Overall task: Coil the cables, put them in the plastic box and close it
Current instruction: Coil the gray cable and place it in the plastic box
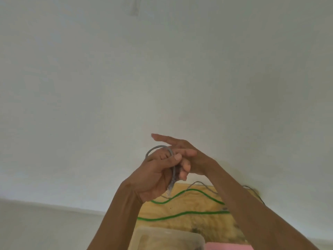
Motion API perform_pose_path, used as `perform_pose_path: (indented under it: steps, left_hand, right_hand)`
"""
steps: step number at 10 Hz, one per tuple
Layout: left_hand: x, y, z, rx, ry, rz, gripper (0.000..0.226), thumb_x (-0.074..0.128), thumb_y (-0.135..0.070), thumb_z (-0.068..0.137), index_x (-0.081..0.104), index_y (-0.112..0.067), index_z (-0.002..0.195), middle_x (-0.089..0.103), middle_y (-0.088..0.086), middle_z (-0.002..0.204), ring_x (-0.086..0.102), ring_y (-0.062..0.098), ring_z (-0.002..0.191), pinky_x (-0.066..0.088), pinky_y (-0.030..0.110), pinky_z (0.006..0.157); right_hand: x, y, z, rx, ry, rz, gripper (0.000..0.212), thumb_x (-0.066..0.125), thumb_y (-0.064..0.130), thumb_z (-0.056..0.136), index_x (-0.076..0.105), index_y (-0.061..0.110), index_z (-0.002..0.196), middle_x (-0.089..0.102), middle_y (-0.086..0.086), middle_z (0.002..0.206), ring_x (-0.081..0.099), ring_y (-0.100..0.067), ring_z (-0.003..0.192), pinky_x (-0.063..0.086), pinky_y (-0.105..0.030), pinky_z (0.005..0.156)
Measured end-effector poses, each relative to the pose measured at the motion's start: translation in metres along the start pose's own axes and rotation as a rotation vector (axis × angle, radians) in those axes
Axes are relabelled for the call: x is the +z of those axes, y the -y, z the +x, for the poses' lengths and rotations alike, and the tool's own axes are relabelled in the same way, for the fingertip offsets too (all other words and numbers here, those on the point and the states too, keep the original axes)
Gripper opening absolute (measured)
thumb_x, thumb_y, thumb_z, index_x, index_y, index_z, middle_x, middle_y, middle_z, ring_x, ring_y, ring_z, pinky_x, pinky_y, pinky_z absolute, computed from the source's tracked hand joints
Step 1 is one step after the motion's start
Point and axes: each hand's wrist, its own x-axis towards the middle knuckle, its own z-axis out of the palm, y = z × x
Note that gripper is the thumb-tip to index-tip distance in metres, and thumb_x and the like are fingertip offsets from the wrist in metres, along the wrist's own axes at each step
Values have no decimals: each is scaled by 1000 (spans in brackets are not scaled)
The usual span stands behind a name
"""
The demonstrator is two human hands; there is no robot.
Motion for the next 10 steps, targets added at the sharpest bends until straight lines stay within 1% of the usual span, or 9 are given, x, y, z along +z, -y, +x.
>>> perform_pose_path:
  steps: [1,2,3,4,5,7,8,9,10]
  left_hand:
    - [-7,-3,-7,55,109,-126,33,47,-6,96,62,11,121,63,12,75,57,16,61,49,28,62]
    - [-20,-4,-12,72,174,-147,34,57,-7,94,60,12,123,62,11,74,55,15,60,46,28,60]
    - [-41,-12,-15,60,108,-21,37,56,-7,94,59,9,127,65,13,83,59,17,69,51,28,69]
    - [-70,-18,-19,26,-22,202,39,62,-3,89,59,8,126,66,15,89,61,22,77,52,29,77]
    - [-79,-15,-22,-42,-74,316,26,58,-3,95,66,7,117,69,16,87,62,23,74,51,30,73]
    - [-58,-9,-2,141,-314,73,38,44,-22,105,70,6,100,33,5,54,32,15,49,31,29,53]
    - [-58,-16,15,274,-356,-48,34,43,-23,105,66,0,112,45,5,62,40,14,54,36,31,55]
    - [-73,-15,24,318,-384,165,31,43,-24,105,67,-7,115,67,6,77,53,15,62,43,27,48]
    - [-80,-8,28,360,-384,307,30,43,-19,105,67,-5,115,75,12,93,68,21,80,56,28,74]
  right_hand:
    - [26,-1,8,-487,15,-161,50,19,-7,104,63,7,87,71,13,58,65,12,55,46,1,60]
    - [48,2,8,-722,-69,808,40,19,-5,103,56,-19,112,67,-22,124,56,-22,129,26,-21,116]
    - [43,-6,26,-117,121,-108,46,47,5,98,68,-10,60,69,-10,61,67,-3,58,49,-12,60]
    - [29,-9,41,-28,-242,-221,20,58,-12,85,64,1,100,63,-17,81,61,-20,68,50,-35,61]
    - [26,-7,43,-57,-309,-215,11,70,27,79,70,20,88,69,-11,76,60,-21,64,50,-40,57]
    - [37,-23,41,57,-383,-152,9,66,35,72,74,37,71,67,-14,65,52,-33,57,40,-38,55]
    - [52,-40,26,92,-364,-239,38,55,10,87,67,38,64,65,5,57,42,-20,50,33,-30,52]
    - [56,-41,15,35,-394,-410,22,56,24,100,71,38,93,67,8,63,48,-3,46,38,-14,53]
    - [50,-37,8,71,-356,-505,20,56,28,100,71,22,112,68,10,66,62,-5,56,49,-21,59]
